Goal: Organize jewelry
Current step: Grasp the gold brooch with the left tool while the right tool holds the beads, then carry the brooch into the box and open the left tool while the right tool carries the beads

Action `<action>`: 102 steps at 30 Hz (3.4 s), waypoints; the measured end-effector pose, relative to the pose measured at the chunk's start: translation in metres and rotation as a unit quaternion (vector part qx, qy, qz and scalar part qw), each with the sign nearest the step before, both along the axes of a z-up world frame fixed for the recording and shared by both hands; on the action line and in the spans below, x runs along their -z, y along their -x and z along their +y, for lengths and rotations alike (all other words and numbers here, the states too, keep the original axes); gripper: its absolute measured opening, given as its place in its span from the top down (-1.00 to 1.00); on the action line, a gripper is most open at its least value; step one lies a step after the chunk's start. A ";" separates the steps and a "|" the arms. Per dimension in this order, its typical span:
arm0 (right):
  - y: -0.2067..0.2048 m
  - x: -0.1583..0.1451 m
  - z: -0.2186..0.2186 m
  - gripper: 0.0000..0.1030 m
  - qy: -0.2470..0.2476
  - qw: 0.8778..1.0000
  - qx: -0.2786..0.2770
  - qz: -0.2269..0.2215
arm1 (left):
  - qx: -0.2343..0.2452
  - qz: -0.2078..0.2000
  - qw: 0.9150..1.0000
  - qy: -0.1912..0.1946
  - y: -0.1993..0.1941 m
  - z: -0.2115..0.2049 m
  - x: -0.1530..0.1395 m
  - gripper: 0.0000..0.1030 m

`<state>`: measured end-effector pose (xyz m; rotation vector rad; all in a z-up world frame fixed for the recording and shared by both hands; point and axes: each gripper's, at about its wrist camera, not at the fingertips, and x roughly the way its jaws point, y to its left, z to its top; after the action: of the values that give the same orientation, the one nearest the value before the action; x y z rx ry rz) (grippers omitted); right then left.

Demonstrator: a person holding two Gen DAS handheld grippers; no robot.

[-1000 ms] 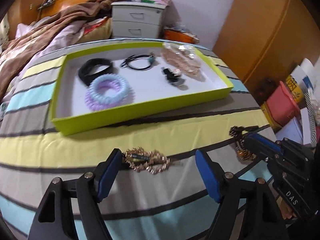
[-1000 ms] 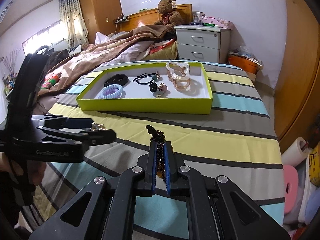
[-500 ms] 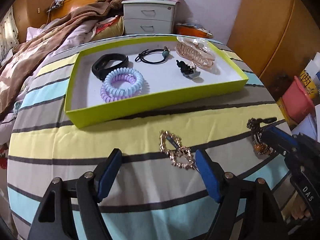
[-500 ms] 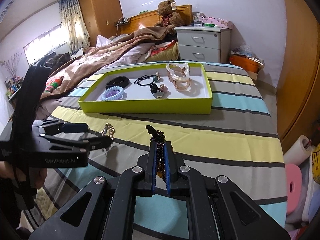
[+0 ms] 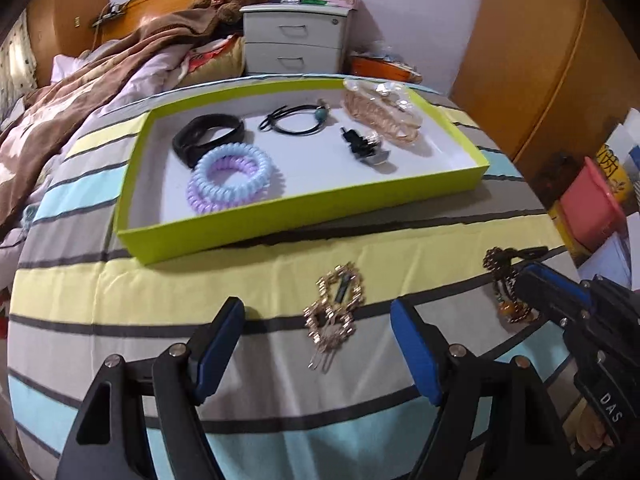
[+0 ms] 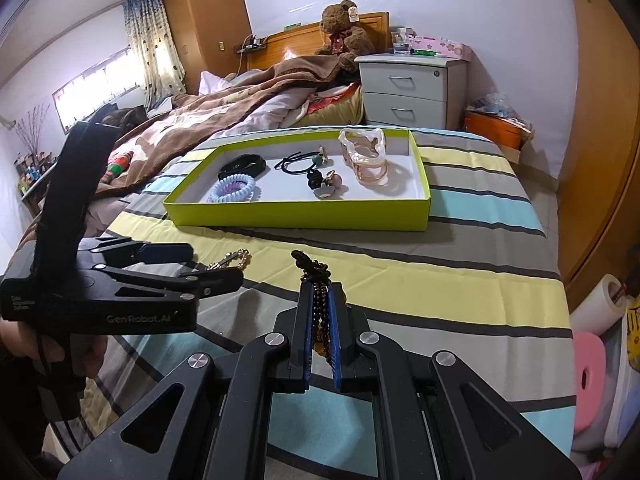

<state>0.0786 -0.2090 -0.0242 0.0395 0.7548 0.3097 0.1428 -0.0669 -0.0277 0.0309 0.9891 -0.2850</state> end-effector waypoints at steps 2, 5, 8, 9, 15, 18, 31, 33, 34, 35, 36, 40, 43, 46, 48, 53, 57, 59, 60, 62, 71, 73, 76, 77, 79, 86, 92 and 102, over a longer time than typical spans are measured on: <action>0.000 0.000 0.000 0.86 0.001 1.000 -0.001 0.001 | 0.003 -0.007 1.000 -0.013 -0.002 -0.003 0.001 -0.34; 0.001 0.000 -0.001 0.86 0.001 1.000 0.001 0.001 | 0.010 -0.011 1.000 -0.025 0.000 -0.006 0.000 -0.13; 0.002 -0.001 -0.001 0.86 0.002 1.000 0.003 0.001 | 0.015 -0.013 1.000 -0.024 -0.001 -0.006 -0.001 0.19; 0.003 0.000 -0.001 0.86 0.002 1.000 0.004 0.002 | 0.018 -0.012 1.000 -0.020 0.000 -0.006 -0.002 0.31; 0.002 0.000 0.001 0.86 0.007 1.000 0.007 0.003 | 0.021 -0.013 1.000 -0.008 0.000 -0.004 -0.003 0.57; 0.002 -0.001 0.002 0.86 0.007 1.000 0.009 0.003 | 0.021 -0.017 1.000 -0.005 0.002 -0.003 -0.004 0.63; 0.002 -0.005 0.003 0.86 0.011 1.000 0.011 -0.002 | 0.016 -0.027 0.999 0.007 0.004 0.002 -0.012 0.72; 0.001 -0.007 0.003 0.86 0.012 1.000 0.013 -0.004 | 0.017 -0.030 0.999 0.007 0.005 0.003 -0.014 0.72; 0.001 -0.008 0.003 0.86 0.012 1.000 0.013 -0.004 | 0.018 -0.032 0.999 0.007 0.006 0.003 -0.015 0.72; 0.001 -0.009 0.003 0.86 0.012 1.000 0.013 -0.005 | 0.017 -0.033 0.999 0.007 0.006 0.003 -0.017 0.72; 0.001 -0.011 0.003 0.86 0.013 1.000 0.013 -0.007 | 0.019 -0.033 0.999 0.007 0.006 0.003 -0.018 0.72; 0.001 -0.019 0.003 0.86 0.013 1.000 0.015 -0.017 | 0.019 -0.038 0.999 0.008 0.007 0.003 -0.025 0.72; 0.001 -0.027 0.003 0.86 0.013 0.999 0.020 -0.026 | 0.019 -0.045 0.999 0.010 0.007 0.004 -0.032 0.72; 0.000 -0.038 0.002 0.86 0.012 0.999 0.022 -0.038 | 0.019 -0.050 0.998 0.012 0.005 0.005 -0.039 0.72; -0.001 -0.044 0.002 0.86 0.013 0.999 0.024 -0.046 | 0.019 -0.057 0.998 0.014 0.003 0.006 -0.046 0.72; -0.007 -0.059 0.002 0.86 0.012 0.998 0.024 -0.062 | 0.020 -0.069 0.997 0.020 -0.006 0.009 -0.060 0.72; -0.018 -0.069 0.003 0.86 0.011 0.997 0.023 -0.070 | 0.021 -0.074 0.997 0.026 -0.017 0.010 -0.070 0.72; -0.023 -0.072 0.002 0.86 0.009 0.997 0.023 -0.071 | 0.022 -0.075 0.996 0.032 -0.022 0.011 -0.073 0.72; -0.027 -0.073 0.002 0.86 0.008 0.997 0.022 -0.070 | 0.022 -0.073 0.996 0.036 -0.026 0.012 -0.074 0.72; -0.035 -0.076 0.001 0.86 0.005 0.997 0.020 -0.070 | 0.021 -0.075 0.996 0.038 -0.033 0.013 -0.076 0.72; -0.064 -0.079 -0.004 0.86 -0.047 0.997 0.005 -0.053 | 0.019 -0.069 0.996 0.056 -0.063 0.017 -0.079 0.72; -0.072 -0.078 -0.003 0.86 -0.074 0.996 -0.007 -0.044 | 0.020 -0.068 0.996 0.060 -0.070 0.018 -0.079 0.72; -0.082 -0.072 0.000 0.86 -0.097 0.995 -0.021 -0.030 | 0.018 -0.065 0.996 0.066 -0.081 0.019 -0.078 0.72; -0.086 -0.068 0.002 0.86 -0.103 0.994 -0.023 -0.023 | 0.017 -0.064 0.996 0.067 -0.084 0.020 -0.078 0.72; -0.093 -0.061 0.004 0.86 -0.110 0.994 -0.024 -0.010 | 0.019 -0.060 0.996 0.068 -0.090 0.021 -0.076 0.72; -0.107 -0.036 0.016 0.86 -0.073 0.997 -0.023 0.015 | 0.014 -0.047 0.996 0.071 -0.111 0.023 -0.063 0.72; -0.113 -0.022 0.022 0.86 -0.026 0.999 -0.027 0.023 | 0.014 -0.034 0.997 0.073 -0.118 0.020 -0.050 0.72; -0.121 -0.010 0.020 0.86 -0.005 0.999 -0.025 0.036 | 0.009 -0.015 0.997 0.069 -0.125 0.021 -0.032 0.72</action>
<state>0.1992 -0.1889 -0.0145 0.0406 0.8272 0.3609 0.2674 -0.0458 0.0044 -0.0822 0.9379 -0.3681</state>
